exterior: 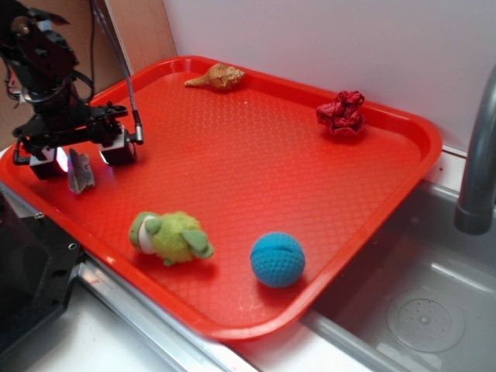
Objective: Grab the wood chip.
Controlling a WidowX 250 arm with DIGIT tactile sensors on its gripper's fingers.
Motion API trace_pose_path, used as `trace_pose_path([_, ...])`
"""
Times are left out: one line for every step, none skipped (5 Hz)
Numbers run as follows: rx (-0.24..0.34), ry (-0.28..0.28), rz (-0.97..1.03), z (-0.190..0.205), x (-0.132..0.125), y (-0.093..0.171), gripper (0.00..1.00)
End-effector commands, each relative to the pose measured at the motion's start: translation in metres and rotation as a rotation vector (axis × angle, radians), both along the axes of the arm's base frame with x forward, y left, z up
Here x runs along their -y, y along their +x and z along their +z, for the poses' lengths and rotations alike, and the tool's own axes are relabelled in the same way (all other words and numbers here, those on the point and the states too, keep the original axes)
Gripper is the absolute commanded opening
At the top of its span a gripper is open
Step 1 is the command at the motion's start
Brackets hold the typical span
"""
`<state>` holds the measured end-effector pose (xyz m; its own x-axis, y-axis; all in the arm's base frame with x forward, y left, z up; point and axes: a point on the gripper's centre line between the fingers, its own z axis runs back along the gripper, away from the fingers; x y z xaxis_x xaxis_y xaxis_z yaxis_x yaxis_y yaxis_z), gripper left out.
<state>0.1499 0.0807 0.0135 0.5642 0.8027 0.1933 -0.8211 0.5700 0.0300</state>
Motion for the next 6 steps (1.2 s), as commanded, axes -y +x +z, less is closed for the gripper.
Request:
trace_pose_path([-0.027,0.018,-0.02,0.004,0.006,-0.025,0.0])
trace_pose_path([-0.018,0.029,-0.023,0.016,0.001,-0.027,0.0])
trace_pose_path([0.012,0.024,-0.069,0.042,-0.01,-0.031,0.0])
trace_pose_path([0.106,0.004,-0.176,0.091,-0.021,-0.026,0.0])
trace_pose_path([0.121,-0.024,-0.41,0.141,-0.023,-0.011,0.0])
trace_pose_path([0.061,-0.032,-0.598,0.178,-0.002,0.026,0.0])
